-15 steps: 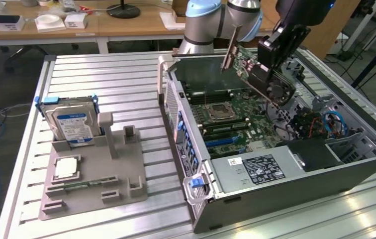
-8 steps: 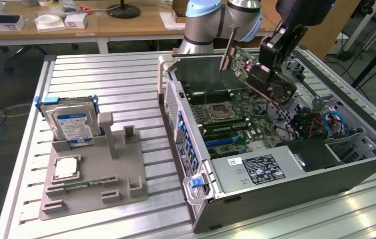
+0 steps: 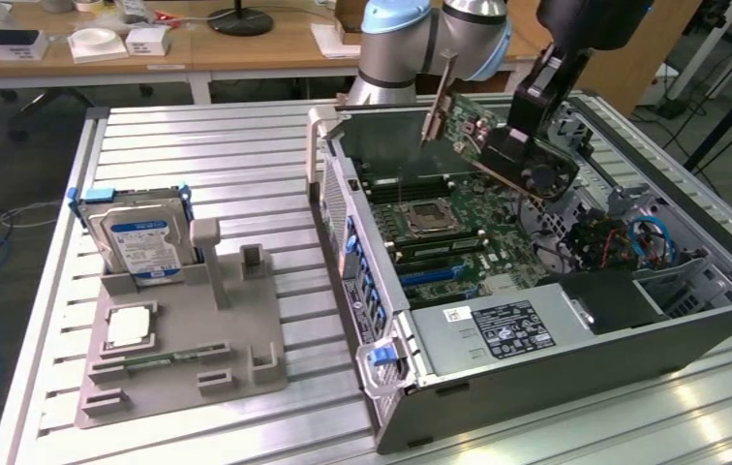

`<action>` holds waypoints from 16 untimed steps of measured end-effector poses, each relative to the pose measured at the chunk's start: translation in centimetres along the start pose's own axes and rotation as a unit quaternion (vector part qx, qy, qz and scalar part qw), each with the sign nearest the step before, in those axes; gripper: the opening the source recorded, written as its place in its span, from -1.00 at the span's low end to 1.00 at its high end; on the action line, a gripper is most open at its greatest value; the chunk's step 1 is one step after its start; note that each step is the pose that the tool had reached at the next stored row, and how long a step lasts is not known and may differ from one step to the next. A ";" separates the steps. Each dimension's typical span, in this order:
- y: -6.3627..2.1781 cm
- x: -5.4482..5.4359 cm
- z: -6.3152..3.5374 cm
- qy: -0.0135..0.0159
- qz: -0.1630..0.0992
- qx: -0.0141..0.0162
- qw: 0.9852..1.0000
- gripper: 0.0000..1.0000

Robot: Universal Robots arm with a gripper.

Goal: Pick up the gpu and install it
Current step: 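Insert the gpu into the slot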

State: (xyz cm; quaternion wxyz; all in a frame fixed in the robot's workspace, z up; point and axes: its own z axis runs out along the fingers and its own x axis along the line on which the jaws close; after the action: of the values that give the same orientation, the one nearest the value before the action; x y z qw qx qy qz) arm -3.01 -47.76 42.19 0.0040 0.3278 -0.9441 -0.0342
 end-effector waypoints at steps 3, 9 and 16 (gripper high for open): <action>-0.01 0.0 0.00 0.002 -0.023 0.000 1.000 -0.47; -0.02 0.0 0.01 0.005 -0.067 -0.001 0.998 -0.47; -0.04 0.0 0.01 0.008 -0.119 -0.002 0.993 -0.47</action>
State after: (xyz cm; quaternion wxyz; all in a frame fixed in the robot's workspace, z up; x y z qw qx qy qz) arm -2.95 -47.76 42.17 0.0081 0.4378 -0.8984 -0.0335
